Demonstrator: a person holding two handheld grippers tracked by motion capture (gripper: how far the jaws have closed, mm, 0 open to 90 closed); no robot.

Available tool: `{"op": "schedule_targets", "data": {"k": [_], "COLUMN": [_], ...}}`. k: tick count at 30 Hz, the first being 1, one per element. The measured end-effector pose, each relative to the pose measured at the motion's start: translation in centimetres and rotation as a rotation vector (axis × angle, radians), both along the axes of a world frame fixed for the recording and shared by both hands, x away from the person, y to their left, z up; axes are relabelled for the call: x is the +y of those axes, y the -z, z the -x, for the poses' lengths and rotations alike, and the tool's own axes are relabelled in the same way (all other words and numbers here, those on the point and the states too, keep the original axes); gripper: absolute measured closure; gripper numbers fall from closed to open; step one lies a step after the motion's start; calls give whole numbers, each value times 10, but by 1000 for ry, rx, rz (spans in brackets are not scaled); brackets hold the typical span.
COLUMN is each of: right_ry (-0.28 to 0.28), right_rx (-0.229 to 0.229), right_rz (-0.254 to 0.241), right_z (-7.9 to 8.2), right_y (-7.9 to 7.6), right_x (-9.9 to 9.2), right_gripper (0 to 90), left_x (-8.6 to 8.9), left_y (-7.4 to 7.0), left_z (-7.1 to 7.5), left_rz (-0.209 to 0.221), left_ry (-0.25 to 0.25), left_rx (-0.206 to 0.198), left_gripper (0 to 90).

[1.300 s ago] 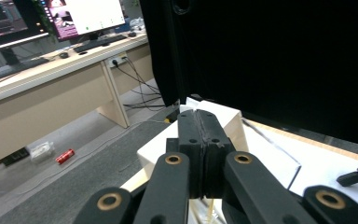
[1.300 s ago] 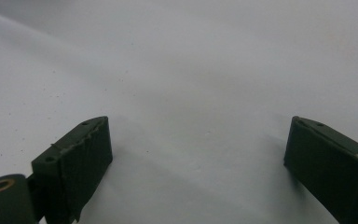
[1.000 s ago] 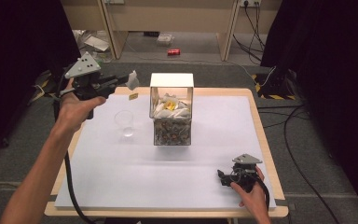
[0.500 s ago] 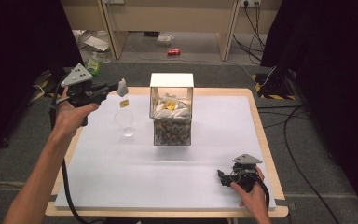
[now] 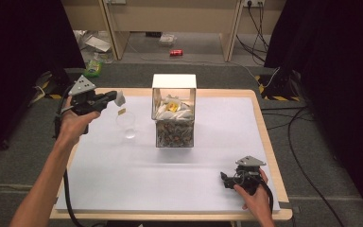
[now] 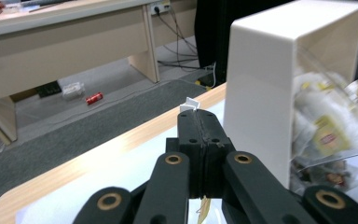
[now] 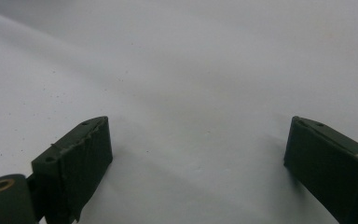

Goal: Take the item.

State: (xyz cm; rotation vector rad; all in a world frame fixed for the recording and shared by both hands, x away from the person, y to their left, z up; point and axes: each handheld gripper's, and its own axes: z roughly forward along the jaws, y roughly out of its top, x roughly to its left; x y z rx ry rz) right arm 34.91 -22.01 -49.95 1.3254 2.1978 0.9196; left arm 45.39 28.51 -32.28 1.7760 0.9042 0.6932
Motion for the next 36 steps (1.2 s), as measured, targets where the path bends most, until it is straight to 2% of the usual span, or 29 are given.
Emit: {"op": "schedule_targets", "data": {"k": [7, 23, 36], "right_ry": [0, 0, 0], "right_rx": [0, 0, -1], "right_rz": [0, -1, -1], "right_z": [0, 0, 0], "right_y": [0, 0, 0], "right_x": [0, 0, 0], "right_gripper": [82, 81, 82], "left_x": [0, -4, -9], "left_y": [19, 50, 68], "left_z": [-6, -12, -14], "left_rz": [-16, -29, -46], "left_ry": [-16, -27, -19], "left_rx": [32, 84, 121], "left_gripper": [887, 887, 886]}}
